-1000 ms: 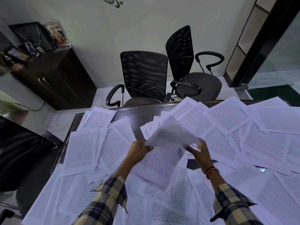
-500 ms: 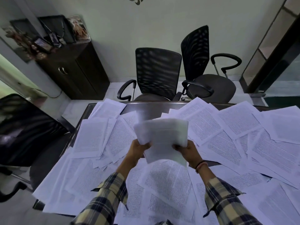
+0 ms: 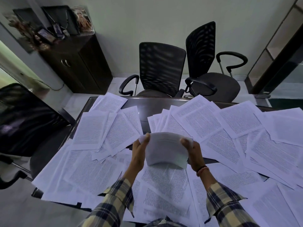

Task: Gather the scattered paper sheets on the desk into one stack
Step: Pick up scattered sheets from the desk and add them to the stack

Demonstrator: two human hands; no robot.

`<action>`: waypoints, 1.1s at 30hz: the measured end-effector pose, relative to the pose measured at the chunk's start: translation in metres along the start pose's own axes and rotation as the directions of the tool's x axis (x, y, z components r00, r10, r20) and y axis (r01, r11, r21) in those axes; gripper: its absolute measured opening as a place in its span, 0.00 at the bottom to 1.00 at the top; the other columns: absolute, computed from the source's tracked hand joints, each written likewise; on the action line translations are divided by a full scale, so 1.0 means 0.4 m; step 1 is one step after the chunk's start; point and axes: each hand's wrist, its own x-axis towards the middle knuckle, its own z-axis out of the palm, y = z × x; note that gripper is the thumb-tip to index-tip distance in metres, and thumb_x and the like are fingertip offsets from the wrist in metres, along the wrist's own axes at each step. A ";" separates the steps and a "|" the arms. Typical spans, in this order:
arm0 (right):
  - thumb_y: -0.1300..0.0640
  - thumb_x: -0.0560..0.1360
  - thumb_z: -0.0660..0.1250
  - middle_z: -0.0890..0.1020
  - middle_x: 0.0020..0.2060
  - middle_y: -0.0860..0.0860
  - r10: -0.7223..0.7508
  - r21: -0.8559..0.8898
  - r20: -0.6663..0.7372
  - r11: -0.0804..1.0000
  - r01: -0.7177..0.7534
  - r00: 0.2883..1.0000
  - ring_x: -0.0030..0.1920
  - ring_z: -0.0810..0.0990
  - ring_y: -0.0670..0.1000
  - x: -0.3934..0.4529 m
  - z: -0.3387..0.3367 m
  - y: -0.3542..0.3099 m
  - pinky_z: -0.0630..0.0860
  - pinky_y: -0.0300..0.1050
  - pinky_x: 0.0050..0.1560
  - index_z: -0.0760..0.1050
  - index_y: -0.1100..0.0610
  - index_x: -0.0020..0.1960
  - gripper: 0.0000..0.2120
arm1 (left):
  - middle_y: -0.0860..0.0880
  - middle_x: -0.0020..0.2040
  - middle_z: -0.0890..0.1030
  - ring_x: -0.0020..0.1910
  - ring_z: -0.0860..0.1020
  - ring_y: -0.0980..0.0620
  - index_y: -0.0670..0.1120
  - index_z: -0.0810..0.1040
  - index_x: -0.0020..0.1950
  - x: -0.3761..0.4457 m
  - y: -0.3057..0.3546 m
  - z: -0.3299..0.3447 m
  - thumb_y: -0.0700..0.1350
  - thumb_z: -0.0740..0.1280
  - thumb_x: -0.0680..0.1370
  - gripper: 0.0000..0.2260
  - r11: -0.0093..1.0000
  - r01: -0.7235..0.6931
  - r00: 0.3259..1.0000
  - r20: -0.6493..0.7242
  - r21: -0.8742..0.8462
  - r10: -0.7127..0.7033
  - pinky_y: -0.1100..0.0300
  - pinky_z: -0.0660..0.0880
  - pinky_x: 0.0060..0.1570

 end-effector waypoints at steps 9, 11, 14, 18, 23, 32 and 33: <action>0.57 0.81 0.66 0.74 0.30 0.63 -0.145 -0.016 -0.178 0.989 0.144 0.973 0.34 0.70 0.56 0.020 0.023 -0.070 0.73 0.49 0.39 0.74 0.64 0.35 0.18 | 0.39 0.33 0.73 0.37 0.71 0.50 0.32 0.72 0.40 0.018 0.039 0.057 0.66 0.67 0.70 0.33 0.990 -0.108 0.981 -0.154 0.093 0.121 0.54 0.71 0.41; 0.63 0.81 0.65 0.75 0.29 0.62 -0.166 -0.031 -0.165 0.986 0.163 0.972 0.33 0.71 0.51 0.015 0.016 -0.075 0.73 0.46 0.37 0.73 0.66 0.35 0.16 | 0.36 0.36 0.74 0.37 0.71 0.49 0.32 0.74 0.41 0.018 0.038 0.056 0.65 0.68 0.71 0.32 0.987 -0.126 0.978 -0.152 0.104 0.141 0.53 0.71 0.41; 0.54 0.80 0.66 0.83 0.35 0.51 -0.210 -0.046 -0.117 0.977 0.206 0.971 0.37 0.79 0.47 0.008 0.007 -0.077 0.79 0.38 0.38 0.81 0.61 0.41 0.13 | 0.37 0.38 0.76 0.38 0.73 0.49 0.34 0.76 0.42 0.020 0.032 0.048 0.67 0.68 0.71 0.32 0.981 -0.143 0.979 -0.126 0.129 0.159 0.53 0.73 0.41; 0.36 0.72 0.70 0.86 0.40 0.47 -0.145 -0.112 -0.070 0.984 0.137 0.987 0.43 0.84 0.49 0.008 -0.008 -0.048 0.83 0.43 0.43 0.84 0.53 0.48 0.20 | 0.40 0.38 0.79 0.38 0.77 0.49 0.39 0.80 0.41 0.014 0.027 0.032 0.69 0.70 0.73 0.30 0.968 -0.144 0.987 -0.040 0.204 0.156 0.58 0.76 0.40; 0.38 0.67 0.79 0.87 0.45 0.49 0.018 -0.183 0.020 0.983 -0.014 1.000 0.47 0.86 0.51 0.012 -0.039 0.037 0.85 0.49 0.49 0.80 0.45 0.53 0.19 | 0.52 0.52 0.86 0.52 0.84 0.54 0.52 0.82 0.62 0.016 -0.041 -0.018 0.47 0.76 0.77 0.14 0.938 -0.020 0.988 0.150 0.345 -0.034 0.60 0.82 0.50; 0.56 0.71 0.80 0.87 0.48 0.50 0.086 -0.120 0.113 0.990 -0.073 0.990 0.51 0.86 0.54 0.011 -0.030 0.042 0.85 0.47 0.48 0.82 0.55 0.56 0.15 | 0.42 0.52 0.87 0.52 0.86 0.40 0.39 0.84 0.58 -0.012 -0.054 -0.076 0.46 0.73 0.80 0.12 0.959 0.068 0.987 0.120 0.275 -0.104 0.47 0.84 0.51; 0.55 0.71 0.79 0.87 0.51 0.51 0.074 -0.092 0.140 0.994 -0.062 0.987 0.52 0.86 0.52 0.016 -0.021 0.026 0.84 0.47 0.50 0.82 0.55 0.59 0.18 | 0.42 0.55 0.87 0.54 0.86 0.41 0.39 0.83 0.61 -0.014 -0.037 -0.084 0.45 0.71 0.81 0.12 0.977 0.068 0.982 0.158 0.204 -0.102 0.48 0.83 0.53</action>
